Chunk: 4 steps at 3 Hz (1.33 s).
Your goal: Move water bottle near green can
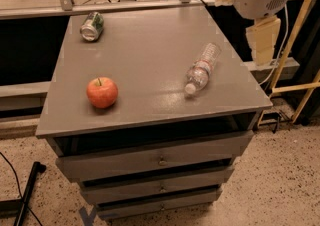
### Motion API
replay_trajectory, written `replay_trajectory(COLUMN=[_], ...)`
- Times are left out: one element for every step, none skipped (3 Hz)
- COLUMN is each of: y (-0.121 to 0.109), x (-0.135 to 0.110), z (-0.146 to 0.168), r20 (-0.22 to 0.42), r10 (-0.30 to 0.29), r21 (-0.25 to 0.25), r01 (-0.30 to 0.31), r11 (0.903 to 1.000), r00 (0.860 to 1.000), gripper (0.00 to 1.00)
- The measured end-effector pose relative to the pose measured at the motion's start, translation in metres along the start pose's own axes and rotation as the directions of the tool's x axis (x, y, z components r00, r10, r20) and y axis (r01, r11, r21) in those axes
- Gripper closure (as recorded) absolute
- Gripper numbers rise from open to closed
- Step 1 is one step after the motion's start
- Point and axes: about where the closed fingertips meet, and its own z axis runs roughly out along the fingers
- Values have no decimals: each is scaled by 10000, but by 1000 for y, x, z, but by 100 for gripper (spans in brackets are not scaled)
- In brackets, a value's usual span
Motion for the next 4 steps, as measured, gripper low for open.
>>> replay_trajectory(y=[-12, -26, -28, -19], x=[30, 53, 62, 58], z=[28, 55, 88, 113], r20=[-492, -46, 863, 1777], r10=[-902, -1443, -1660, -1857], r21=[-576, -764, -512, -65], r01=[873, 1435, 1707, 1899], r11=[9945, 9867, 9840, 9818], r00=[9947, 9895, 9823, 9664], gripper=[0, 0, 0, 0])
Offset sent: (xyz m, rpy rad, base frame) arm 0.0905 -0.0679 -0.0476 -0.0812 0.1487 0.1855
